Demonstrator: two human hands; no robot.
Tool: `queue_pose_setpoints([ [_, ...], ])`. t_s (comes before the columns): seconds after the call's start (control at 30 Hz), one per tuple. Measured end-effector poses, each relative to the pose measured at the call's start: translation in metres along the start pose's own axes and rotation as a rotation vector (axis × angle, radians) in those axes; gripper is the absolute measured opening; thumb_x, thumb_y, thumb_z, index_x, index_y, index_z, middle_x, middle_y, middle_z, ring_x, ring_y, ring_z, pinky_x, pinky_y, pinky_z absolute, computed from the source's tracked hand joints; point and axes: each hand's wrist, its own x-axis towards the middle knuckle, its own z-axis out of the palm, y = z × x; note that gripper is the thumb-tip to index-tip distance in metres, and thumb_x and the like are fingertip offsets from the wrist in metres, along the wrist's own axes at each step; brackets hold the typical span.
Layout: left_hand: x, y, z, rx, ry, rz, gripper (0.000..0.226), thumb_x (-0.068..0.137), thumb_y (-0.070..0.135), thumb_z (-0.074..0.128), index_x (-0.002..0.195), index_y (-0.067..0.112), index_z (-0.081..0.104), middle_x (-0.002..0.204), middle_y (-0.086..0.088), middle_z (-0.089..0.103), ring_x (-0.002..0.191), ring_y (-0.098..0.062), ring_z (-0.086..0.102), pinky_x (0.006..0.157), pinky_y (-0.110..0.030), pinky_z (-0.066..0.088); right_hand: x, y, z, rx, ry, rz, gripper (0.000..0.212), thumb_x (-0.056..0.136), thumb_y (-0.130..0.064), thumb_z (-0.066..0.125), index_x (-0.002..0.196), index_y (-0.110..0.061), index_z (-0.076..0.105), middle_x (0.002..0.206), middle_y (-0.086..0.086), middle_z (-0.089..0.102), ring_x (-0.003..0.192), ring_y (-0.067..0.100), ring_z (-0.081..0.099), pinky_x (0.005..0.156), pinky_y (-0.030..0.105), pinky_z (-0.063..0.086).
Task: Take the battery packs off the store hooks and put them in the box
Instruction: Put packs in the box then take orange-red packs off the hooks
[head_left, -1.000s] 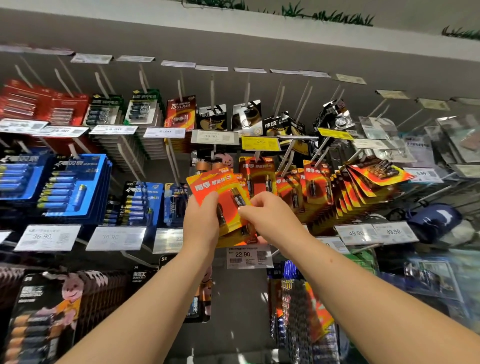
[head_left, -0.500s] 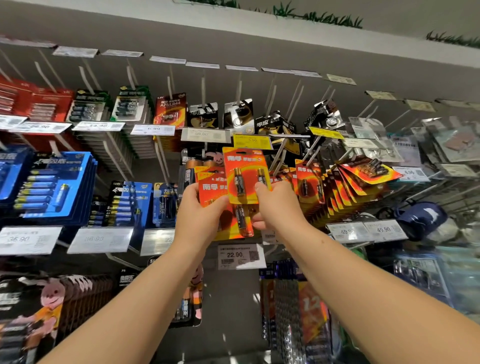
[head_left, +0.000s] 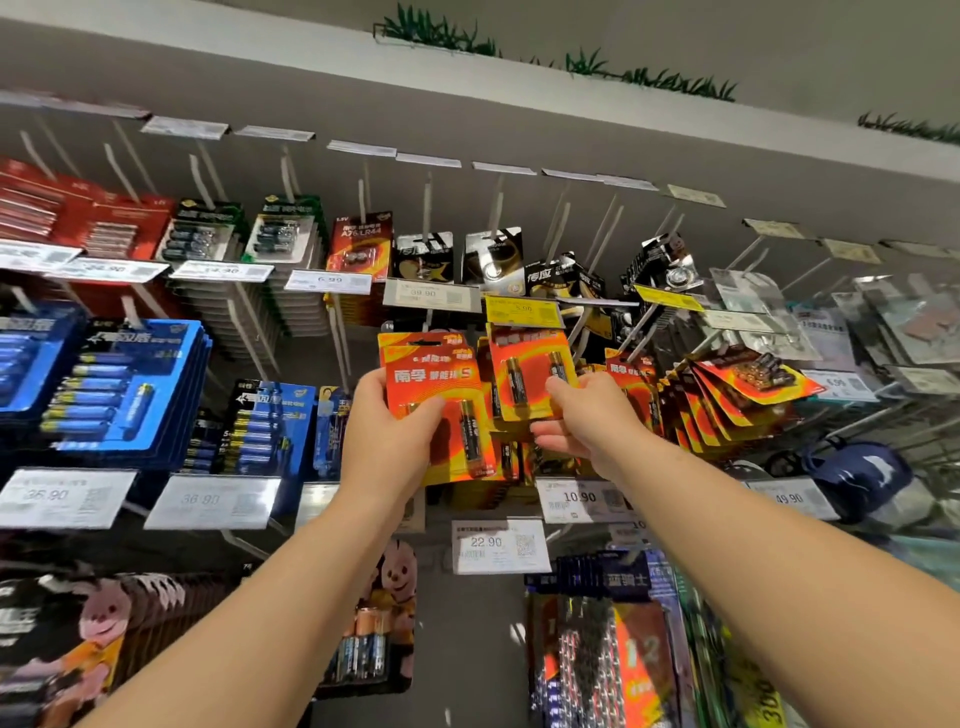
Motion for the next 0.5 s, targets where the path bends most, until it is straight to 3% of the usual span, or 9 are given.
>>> queue_pose_setpoints([
  [0.13,0.001,-0.001,-0.003,0.017,-0.009,-0.009,0.038,0.094,0.019,0.065,0.122,0.028,0.041,0.102,0.014,0.055,0.087,-0.004,0.059,0.055,-0.014,0.045,0.009,0.000,0.009,0.066,0.001,0.020,0.058,0.101,-0.021,0.049,0.150,-0.008,0.021,0.135,0.023,0.049,0.075,0.022,0.066,0.053,0.029,0.059],
  [0.3,0.004,-0.001,-0.011,0.051,0.018,-0.024,0.038,0.095,0.018,0.063,0.127,0.024,0.042,0.097,0.016,0.052,0.080,0.001,0.054,0.049,-0.012,0.042,0.015,0.010,0.008,-0.016,-0.002,0.113,0.047,0.100,-0.020,0.051,0.141,-0.001,0.038,0.114,0.024,0.060,0.066,0.022,0.064,0.036,0.025,0.051],
  [0.43,0.006,-0.001,-0.015,0.061,0.036,-0.035,0.045,0.096,0.020,0.062,0.137,0.020,0.042,0.111,0.006,0.056,0.080,0.000,0.053,0.054,-0.014,0.039,0.018,0.013,0.006,-0.057,0.014,0.097,0.052,0.099,-0.020,0.053,0.145,-0.005,0.033,0.118,0.024,0.060,0.067,0.021,0.065,0.038,0.024,0.051],
  [0.5,0.005,0.000,-0.014,0.061,0.030,-0.033,0.046,0.096,0.020,0.062,0.137,0.020,0.042,0.106,0.009,0.055,0.080,0.000,0.054,0.053,-0.013,0.040,0.017,0.011,0.006,-0.040,0.021,0.063,0.051,0.100,-0.020,0.051,0.144,-0.002,0.033,0.121,0.025,0.058,0.067,0.021,0.064,0.039,0.025,0.053],
])
